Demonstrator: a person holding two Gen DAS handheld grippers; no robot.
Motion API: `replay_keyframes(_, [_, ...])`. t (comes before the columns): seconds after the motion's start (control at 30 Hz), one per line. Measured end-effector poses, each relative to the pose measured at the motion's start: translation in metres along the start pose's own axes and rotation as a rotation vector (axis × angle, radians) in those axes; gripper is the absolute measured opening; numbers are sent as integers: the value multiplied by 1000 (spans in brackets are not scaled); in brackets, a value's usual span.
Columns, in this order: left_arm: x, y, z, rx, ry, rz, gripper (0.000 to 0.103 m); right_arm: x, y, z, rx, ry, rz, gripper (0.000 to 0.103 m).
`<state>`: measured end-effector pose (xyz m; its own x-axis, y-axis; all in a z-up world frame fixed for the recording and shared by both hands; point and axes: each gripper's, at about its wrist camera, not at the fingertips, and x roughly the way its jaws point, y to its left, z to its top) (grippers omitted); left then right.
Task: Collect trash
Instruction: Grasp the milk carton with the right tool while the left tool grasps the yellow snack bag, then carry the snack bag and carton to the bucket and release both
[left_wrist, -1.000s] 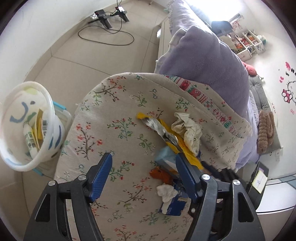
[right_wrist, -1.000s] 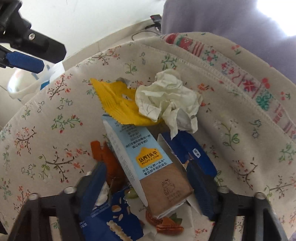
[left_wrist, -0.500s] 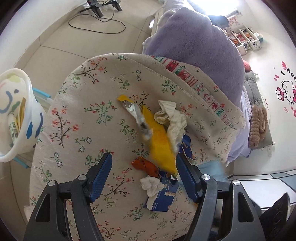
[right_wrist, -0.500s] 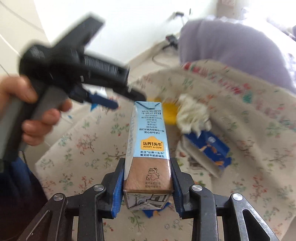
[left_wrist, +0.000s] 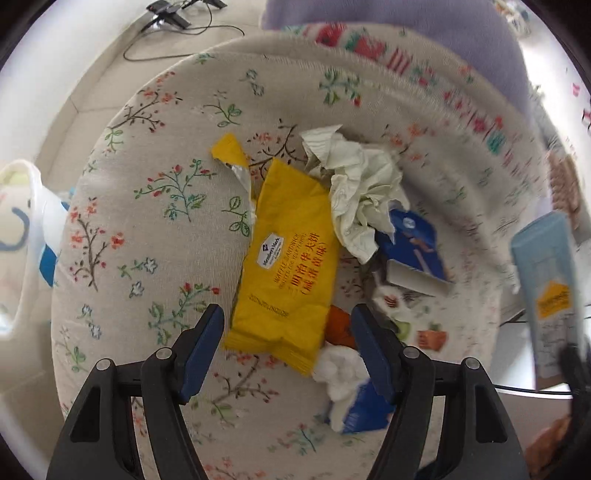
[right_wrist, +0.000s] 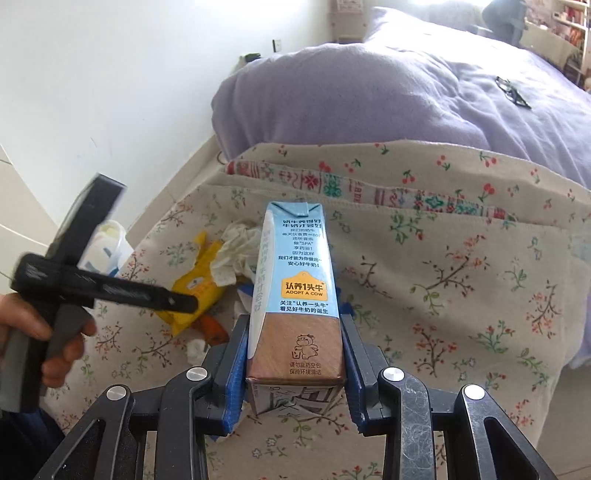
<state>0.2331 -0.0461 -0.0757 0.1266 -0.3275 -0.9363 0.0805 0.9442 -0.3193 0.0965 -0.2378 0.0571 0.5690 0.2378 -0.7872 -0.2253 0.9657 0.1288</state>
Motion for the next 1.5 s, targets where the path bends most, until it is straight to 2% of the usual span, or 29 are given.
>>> replay_keyframes(0.07, [6, -2, 0, 14, 2, 16, 70, 0, 2, -2, 1, 6, -5, 39])
replay_keyframes(0.1, [7, -3, 0, 25, -8, 27, 51, 3, 1, -4, 0, 10, -7, 39])
replay_keyframes(0.13, [8, -4, 1, 36, -10, 42, 45, 4, 1, -5, 2, 15, -6, 39])
replay_keyframes(0.2, [6, -7, 2, 37, -16, 22, 28, 6, 1, -5, 5, 19, -5, 39])
replay_keyframes(0.3, [-9, 0, 1, 28, -51, 4, 22, 6, -1, -3, 11, 14, -5, 39])
replay_keyframes(0.7, [-63, 36, -12, -32, -137, -84, 21, 10, 5, 3, 22, 6, 24, 39])
replay_keyframes(0.83, [-87, 63, -11, -74, -169, -86, 21, 16, 15, 5, 20, 12, 41, 39])
replay_keyframes(1.13, [-117, 132, -6, -203, -214, -110, 21, 35, 51, 14, 31, -1, 138, 39])
replay_keyframes(1.3, [-119, 171, -3, -290, -217, -93, 21, 47, 74, 19, 28, 6, 185, 39])
replay_keyframes(1.5, [-116, 225, 1, -356, -195, -15, 21, 69, 112, 14, -5, 42, 248, 39])
